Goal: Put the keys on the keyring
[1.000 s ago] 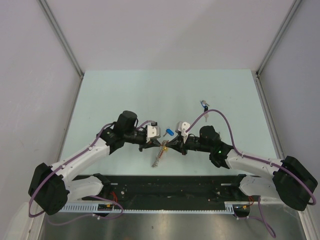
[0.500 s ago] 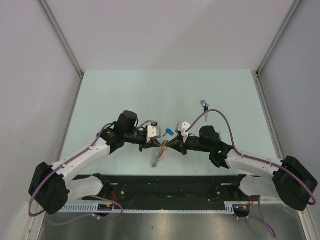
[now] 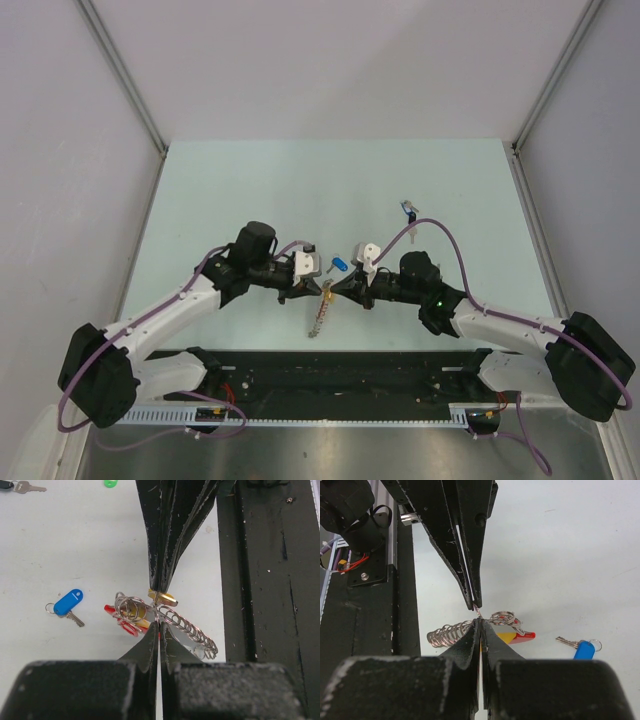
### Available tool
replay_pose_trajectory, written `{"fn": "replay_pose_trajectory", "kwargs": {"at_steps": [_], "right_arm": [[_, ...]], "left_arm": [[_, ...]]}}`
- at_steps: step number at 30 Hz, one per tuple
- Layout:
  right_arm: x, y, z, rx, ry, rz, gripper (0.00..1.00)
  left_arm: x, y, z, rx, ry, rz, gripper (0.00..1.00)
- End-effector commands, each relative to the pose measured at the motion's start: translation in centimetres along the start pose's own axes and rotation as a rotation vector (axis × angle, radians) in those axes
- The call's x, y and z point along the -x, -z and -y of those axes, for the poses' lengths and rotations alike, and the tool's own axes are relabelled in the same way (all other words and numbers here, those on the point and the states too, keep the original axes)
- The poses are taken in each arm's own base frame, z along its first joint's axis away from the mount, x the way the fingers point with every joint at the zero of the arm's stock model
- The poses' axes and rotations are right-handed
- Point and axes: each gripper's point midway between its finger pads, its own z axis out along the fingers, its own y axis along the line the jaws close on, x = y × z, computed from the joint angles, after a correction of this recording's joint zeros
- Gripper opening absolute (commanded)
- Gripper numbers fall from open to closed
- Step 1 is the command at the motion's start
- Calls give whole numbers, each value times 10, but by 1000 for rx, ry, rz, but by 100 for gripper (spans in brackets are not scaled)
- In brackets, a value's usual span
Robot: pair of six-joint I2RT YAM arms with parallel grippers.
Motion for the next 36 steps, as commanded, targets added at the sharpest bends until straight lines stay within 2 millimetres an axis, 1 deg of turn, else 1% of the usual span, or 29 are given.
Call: {"fn": "replay_pose_trajectory", "kwargs": {"at_steps": [1, 17, 24, 28, 36], "right_arm": [[19, -6, -2, 29, 53, 58, 0], [12, -11, -13, 110, 53, 27, 0], [18, -9, -13, 128, 54, 32, 0], [26, -8, -16, 164, 56, 44, 0], [28, -8, -22, 210, 58, 30, 0]], "left_arm": [[24, 0, 6, -65, -67, 67, 0], [25, 2, 10, -81, -73, 72, 0], [26, 3, 13, -108, -74, 61, 1], [26, 3, 13, -116, -67, 50, 0], [32, 5, 13, -125, -72, 54, 0]]}}
